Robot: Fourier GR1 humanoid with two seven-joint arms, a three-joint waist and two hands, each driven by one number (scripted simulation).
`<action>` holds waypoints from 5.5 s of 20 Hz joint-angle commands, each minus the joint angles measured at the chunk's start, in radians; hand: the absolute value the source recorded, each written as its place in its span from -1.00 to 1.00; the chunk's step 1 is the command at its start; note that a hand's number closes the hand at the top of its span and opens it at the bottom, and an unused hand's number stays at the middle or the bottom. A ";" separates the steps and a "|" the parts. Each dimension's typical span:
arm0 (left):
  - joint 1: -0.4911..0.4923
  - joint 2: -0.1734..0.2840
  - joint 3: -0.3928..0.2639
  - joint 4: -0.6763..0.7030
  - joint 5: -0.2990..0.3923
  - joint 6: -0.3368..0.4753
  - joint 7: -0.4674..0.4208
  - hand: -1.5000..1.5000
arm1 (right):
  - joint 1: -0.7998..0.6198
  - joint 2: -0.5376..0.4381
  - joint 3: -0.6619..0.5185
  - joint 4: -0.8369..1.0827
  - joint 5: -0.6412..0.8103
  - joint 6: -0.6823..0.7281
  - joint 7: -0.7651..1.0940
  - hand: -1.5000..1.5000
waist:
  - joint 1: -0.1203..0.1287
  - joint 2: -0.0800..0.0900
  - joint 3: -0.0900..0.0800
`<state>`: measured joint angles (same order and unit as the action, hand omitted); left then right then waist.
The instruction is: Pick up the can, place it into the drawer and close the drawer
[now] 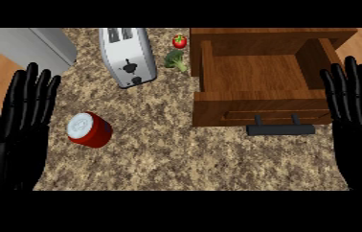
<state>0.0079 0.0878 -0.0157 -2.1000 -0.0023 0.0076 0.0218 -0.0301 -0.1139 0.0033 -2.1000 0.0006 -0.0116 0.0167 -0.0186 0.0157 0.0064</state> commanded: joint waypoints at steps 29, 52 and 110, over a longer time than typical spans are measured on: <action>0.006 -0.088 -0.202 0.211 -0.905 1.163 0.845 -1.00 | 0.101 -0.032 -0.168 0.059 -0.101 0.010 0.150 -1.00 | 0.015 -0.015 -0.006; -0.033 -0.047 -0.252 0.596 -0.477 1.487 0.550 -1.00 | 0.248 0.032 -0.161 -0.052 -0.078 0.052 0.119 -1.00 | 0.013 -0.016 -0.008; -0.488 -0.030 -0.014 1.465 0.355 0.192 -0.613 1.00 | 0.118 -0.019 -0.253 -0.117 -0.127 0.079 0.253 -1.00 | -0.034 -0.008 -0.008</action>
<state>-0.4272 0.0646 0.1035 -0.6637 0.4201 0.3663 -0.6556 0.1016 -0.1288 -0.2524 -2.2276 -0.1217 0.0633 0.2706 -0.0410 0.0061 -0.0004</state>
